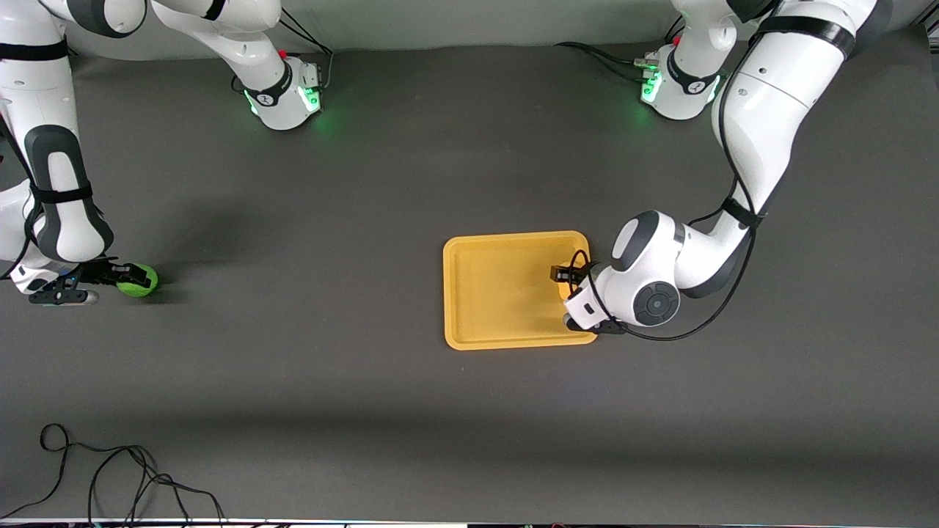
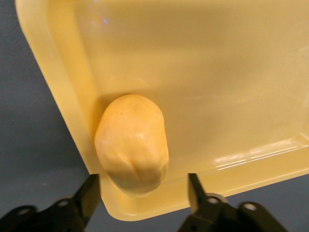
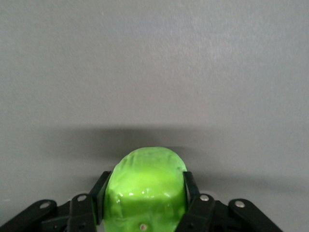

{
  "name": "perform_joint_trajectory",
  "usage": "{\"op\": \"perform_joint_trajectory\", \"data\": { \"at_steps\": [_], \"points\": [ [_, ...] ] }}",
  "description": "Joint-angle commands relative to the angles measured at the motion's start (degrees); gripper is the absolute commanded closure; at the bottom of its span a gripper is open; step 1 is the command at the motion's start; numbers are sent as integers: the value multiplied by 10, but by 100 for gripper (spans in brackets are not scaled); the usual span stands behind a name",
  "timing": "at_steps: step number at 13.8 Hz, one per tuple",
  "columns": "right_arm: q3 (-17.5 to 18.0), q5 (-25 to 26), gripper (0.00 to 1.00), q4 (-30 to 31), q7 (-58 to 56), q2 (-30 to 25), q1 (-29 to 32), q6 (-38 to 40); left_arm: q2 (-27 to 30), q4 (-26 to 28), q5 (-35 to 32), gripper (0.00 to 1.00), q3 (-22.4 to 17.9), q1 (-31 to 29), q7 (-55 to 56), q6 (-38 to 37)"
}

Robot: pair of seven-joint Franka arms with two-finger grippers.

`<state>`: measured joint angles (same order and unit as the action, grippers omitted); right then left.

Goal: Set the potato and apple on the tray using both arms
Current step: 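Open the left gripper to release the potato and withdraw it, then lift the green apple with the right gripper and carry it over the tray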

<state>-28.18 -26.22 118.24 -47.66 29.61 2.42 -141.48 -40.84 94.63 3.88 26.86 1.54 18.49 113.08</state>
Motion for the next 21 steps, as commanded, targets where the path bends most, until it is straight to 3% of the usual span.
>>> {"op": "perform_joint_trajectory", "data": {
  "at_steps": [1, 3, 5, 7, 10, 14, 18, 21],
  "points": [
    [-9, -11, 62, -26, -12, -38, -27, 61, 16, -6, -8, 1, -5, -2, 15, -9],
    [-22, 54, 62, -64, 10, -74, -35, 107, 72, -10, -10, 1, -7, -22, 28, -24],
    [-21, 120, 62, -133, 68, -93, -36, 207, 145, -26, -45, 0, -16, -65, 21, -68],
    [-23, 158, 62, -224, 97, -98, -49, 315, 202, -31, -95, 0, -17, -87, -4, -107],
    [-23, 196, 62, -330, 141, -104, -78, 434, 276, -30, -96, 0, -25, -149, -101, -137],
    [-21, 200, 62, -376, 228, -105, -158, 472, 346, -25, -95, 0, -30, -244, -272, -212],
    [-16, 192, 62, -411, 391, -99, -267, 487, 368, -24, -99, 0, -31, -282, -282, -232],
    [-10, 164, 62, -431, 589, -81, -377, 486, 368, -25, -100, 0, -31, -290, -285, -240]
  ]
}}
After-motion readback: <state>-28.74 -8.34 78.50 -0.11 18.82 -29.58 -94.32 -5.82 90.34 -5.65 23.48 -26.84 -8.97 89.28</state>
